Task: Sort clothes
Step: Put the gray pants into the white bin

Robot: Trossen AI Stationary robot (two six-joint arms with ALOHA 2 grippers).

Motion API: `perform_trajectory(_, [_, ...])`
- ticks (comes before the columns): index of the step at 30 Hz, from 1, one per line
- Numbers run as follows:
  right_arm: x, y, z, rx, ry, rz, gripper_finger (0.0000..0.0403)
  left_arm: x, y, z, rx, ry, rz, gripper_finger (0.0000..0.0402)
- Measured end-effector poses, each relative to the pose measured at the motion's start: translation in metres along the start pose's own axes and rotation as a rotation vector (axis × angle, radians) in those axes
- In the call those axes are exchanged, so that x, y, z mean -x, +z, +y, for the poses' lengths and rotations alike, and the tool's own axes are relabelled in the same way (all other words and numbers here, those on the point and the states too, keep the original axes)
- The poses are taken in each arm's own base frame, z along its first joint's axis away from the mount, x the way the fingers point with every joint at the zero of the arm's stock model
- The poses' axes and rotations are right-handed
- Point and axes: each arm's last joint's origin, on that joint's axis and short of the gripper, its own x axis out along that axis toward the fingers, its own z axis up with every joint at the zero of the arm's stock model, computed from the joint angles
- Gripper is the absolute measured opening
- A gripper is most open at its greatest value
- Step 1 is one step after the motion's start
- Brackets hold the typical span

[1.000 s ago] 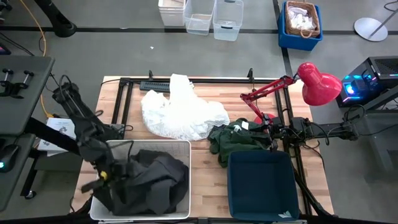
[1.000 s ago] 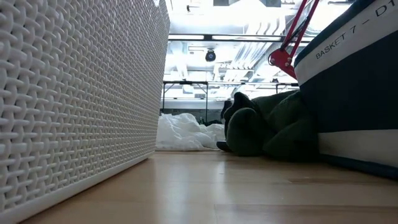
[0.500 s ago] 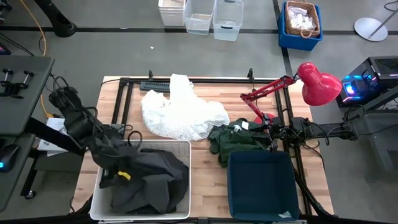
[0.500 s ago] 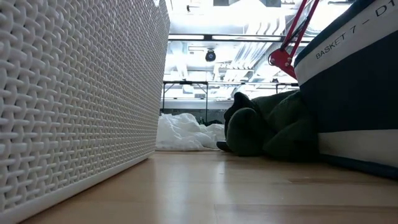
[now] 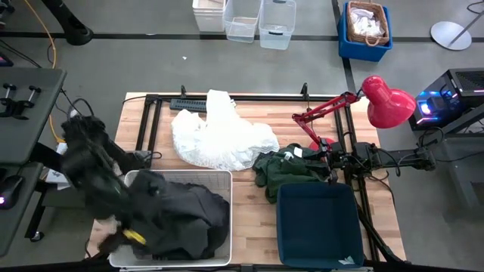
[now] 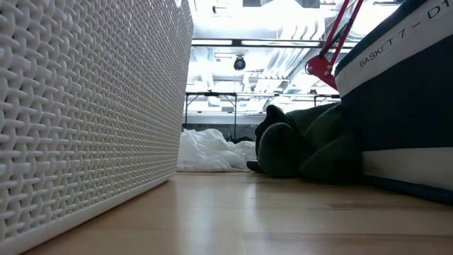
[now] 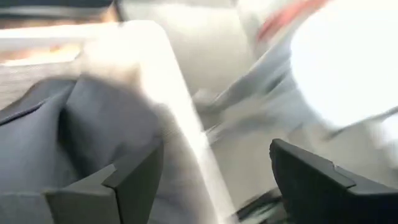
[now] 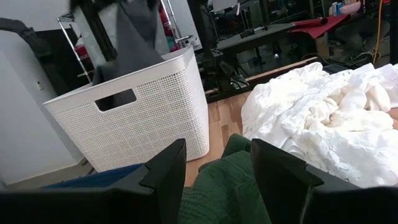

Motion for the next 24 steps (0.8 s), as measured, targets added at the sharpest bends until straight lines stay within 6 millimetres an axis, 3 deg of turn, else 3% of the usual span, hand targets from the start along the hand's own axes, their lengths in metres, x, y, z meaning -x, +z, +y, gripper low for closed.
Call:
perform_trajectory(6, [0.0, 0.0, 0.0, 0.0, 0.001, 0.0, 0.0179, 0.076, 0.022, -0.005, 0.263, -0.274, -0.354, 0.0282])
perform_trajectory(10, [0.0, 0.0, 0.0, 0.0, 0.0, 0.0, 0.0179, 0.107, 0.031, 0.006, 0.402, -0.274, -0.608, 0.0282])
perform_trajectory(14, [0.0, 0.0, 0.0, 0.0, 0.0, 0.0, 0.0179, 0.107, 0.05, 0.013, 0.486, -0.186, -0.844, 0.0282])
perform_trajectory(19, [0.0, 0.0, 0.0, 0.0, 0.0, 0.0, 0.0179, 0.082, 0.09, 0.019, 0.46, 0.001, -1.163, 0.0282])
perform_trajectory(22, [0.0, 0.0, 0.0, 0.0, 0.0, 0.001, 0.0179, 0.071, 0.113, 0.013, 0.233, 0.208, -1.363, 0.0282])
perform_trajectory(24, [0.0, 0.0, 0.0, 0.0, 0.0, 0.0, 0.0179, 0.064, 0.127, 0.003, 0.077, 0.228, -1.504, 0.0282])
